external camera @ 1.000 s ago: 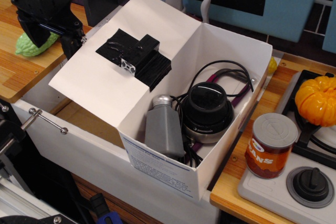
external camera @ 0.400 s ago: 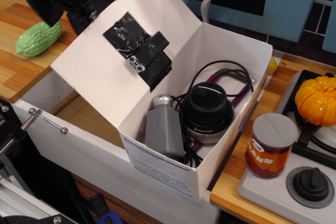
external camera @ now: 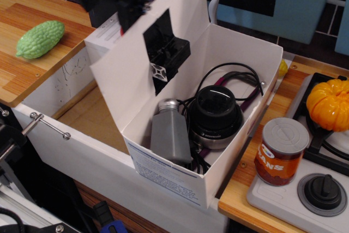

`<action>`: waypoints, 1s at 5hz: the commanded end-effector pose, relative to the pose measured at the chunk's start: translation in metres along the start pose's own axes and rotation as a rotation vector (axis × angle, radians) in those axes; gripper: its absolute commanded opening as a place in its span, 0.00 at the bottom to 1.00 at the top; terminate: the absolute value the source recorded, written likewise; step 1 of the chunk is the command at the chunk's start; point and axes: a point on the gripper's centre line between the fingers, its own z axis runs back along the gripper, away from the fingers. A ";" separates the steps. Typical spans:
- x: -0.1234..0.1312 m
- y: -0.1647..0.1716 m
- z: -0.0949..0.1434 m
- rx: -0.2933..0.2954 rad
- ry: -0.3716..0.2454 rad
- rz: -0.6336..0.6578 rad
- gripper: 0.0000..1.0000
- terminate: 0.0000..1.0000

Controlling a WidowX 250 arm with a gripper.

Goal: Close white1fbox flap

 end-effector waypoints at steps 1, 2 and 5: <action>0.014 -0.052 0.008 -0.031 -0.049 0.072 1.00 0.00; 0.015 -0.077 -0.008 -0.060 -0.062 0.128 1.00 0.00; 0.005 -0.122 -0.055 -0.078 -0.115 0.234 1.00 0.00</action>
